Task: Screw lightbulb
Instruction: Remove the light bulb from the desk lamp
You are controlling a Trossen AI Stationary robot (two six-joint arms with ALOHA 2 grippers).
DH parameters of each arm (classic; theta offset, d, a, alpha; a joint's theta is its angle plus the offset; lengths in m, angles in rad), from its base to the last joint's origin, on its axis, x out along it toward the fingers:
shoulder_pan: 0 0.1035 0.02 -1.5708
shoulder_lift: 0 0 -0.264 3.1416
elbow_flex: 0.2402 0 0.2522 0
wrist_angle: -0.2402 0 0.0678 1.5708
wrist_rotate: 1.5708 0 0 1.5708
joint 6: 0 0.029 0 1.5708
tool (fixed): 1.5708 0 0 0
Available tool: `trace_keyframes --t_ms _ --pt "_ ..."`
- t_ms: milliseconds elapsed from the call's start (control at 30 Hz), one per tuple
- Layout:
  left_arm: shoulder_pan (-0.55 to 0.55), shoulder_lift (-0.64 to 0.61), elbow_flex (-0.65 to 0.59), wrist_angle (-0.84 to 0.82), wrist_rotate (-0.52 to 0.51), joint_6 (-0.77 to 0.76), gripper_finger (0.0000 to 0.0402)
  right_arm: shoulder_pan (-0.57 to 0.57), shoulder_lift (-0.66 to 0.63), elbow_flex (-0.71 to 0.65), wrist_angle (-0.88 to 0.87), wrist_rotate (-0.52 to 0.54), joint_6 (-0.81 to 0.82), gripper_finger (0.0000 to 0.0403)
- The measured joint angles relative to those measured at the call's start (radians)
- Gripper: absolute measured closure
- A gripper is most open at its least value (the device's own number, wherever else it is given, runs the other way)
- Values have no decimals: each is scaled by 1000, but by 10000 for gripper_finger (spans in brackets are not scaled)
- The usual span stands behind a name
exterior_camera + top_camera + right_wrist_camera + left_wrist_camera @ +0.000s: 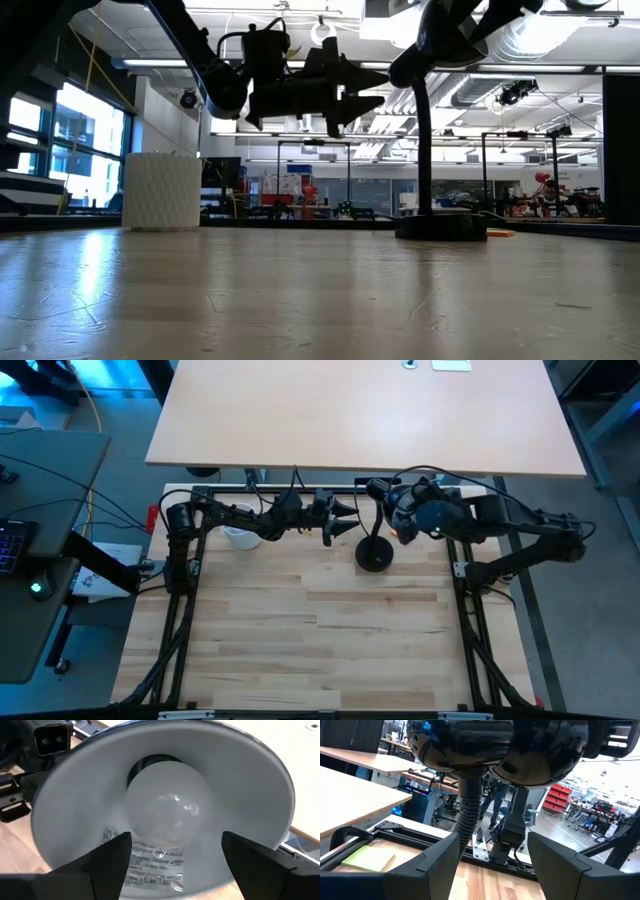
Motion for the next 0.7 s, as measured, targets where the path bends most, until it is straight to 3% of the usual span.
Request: trace_keyframes --t_ms 467,700 --pt "0 0 0 0 2 0 173 -33 -1 -6 62 -36 -101 96" --pt "-5 0 0 0 2 0 173 -81 -22 -111 190 -84 -203 96"
